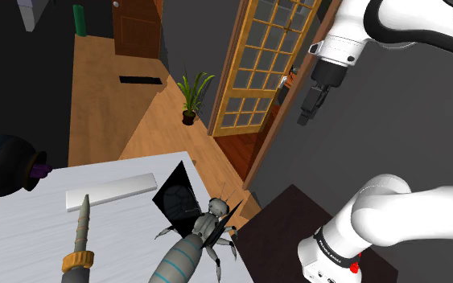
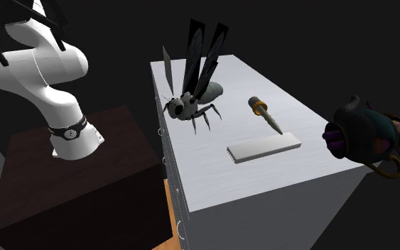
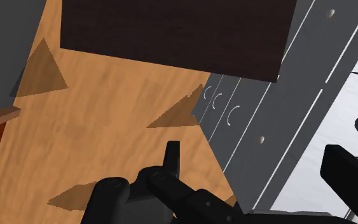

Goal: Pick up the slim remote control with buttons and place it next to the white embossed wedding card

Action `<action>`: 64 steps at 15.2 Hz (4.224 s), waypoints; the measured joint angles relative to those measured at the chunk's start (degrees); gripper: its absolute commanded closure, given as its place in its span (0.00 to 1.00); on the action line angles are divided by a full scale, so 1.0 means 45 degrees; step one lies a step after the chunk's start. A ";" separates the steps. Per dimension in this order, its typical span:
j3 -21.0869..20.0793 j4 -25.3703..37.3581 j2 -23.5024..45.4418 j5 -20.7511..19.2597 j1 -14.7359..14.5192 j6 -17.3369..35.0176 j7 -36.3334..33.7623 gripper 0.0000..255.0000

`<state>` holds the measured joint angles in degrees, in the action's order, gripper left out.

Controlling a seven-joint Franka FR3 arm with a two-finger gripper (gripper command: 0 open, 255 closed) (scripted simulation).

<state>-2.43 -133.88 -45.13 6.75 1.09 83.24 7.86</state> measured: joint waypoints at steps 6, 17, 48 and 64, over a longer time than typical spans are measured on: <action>-0.0499 0.0085 0.1337 0.0207 -0.0490 0.1354 0.0446 0.00; -0.2104 0.1553 0.5652 0.0341 -0.1673 0.4573 0.1300 0.00; -0.4574 1.0837 1.7407 -0.4282 -0.5899 0.7074 0.1842 0.00; -0.4478 1.0494 1.7785 -0.4456 -0.5953 0.7801 0.1755 1.00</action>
<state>-22.58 -86.66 34.90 -13.30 -25.69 118.34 15.76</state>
